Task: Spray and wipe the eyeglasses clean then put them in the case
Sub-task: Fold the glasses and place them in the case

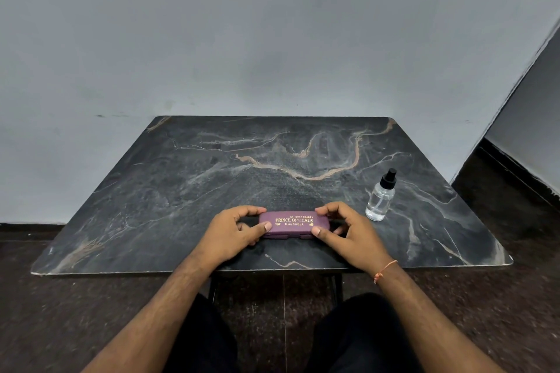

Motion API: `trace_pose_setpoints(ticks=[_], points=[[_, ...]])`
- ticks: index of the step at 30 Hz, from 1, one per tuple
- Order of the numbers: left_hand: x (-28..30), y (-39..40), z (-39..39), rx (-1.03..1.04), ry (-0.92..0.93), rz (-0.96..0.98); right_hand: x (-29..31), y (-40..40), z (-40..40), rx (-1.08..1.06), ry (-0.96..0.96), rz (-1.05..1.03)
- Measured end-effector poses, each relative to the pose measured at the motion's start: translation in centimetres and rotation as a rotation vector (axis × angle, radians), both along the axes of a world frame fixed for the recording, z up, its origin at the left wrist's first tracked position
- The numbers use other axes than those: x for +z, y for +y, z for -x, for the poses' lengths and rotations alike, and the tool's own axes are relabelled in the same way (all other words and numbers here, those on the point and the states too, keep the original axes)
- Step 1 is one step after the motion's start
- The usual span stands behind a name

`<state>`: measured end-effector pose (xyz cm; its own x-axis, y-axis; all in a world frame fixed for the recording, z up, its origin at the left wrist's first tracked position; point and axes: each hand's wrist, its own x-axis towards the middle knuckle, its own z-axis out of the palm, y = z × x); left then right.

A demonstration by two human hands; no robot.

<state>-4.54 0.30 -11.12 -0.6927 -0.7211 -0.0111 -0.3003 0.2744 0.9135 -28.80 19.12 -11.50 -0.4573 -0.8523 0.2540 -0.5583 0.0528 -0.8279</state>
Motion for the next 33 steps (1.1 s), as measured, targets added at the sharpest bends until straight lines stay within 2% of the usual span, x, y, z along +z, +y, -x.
trace_pose_setpoints(ticks=[11, 15, 19, 27, 33], points=[[-0.1, 0.1, 0.0, -0.013, -0.012, 0.106, 0.2, -0.2, -0.2, -0.004, -0.036, -0.005], [-0.1, -0.7, 0.1, -0.040, -0.017, 0.129, 0.0, -0.9, -0.3, -0.024, 0.018, -0.048], [-0.1, -1.4, 0.7, -0.049, -0.045, 0.251, 0.1, -1.5, -0.3, -0.065, 0.071, -0.076], [-0.2, -2.0, 1.7, -0.039, -0.086, 0.209, 0.7, -1.8, -0.1, -0.112, 0.115, -0.112], [-0.1, -1.5, 1.6, -0.022, -0.075, 0.269, 1.3, -1.4, -0.4, -0.113, 0.109, -0.124]])
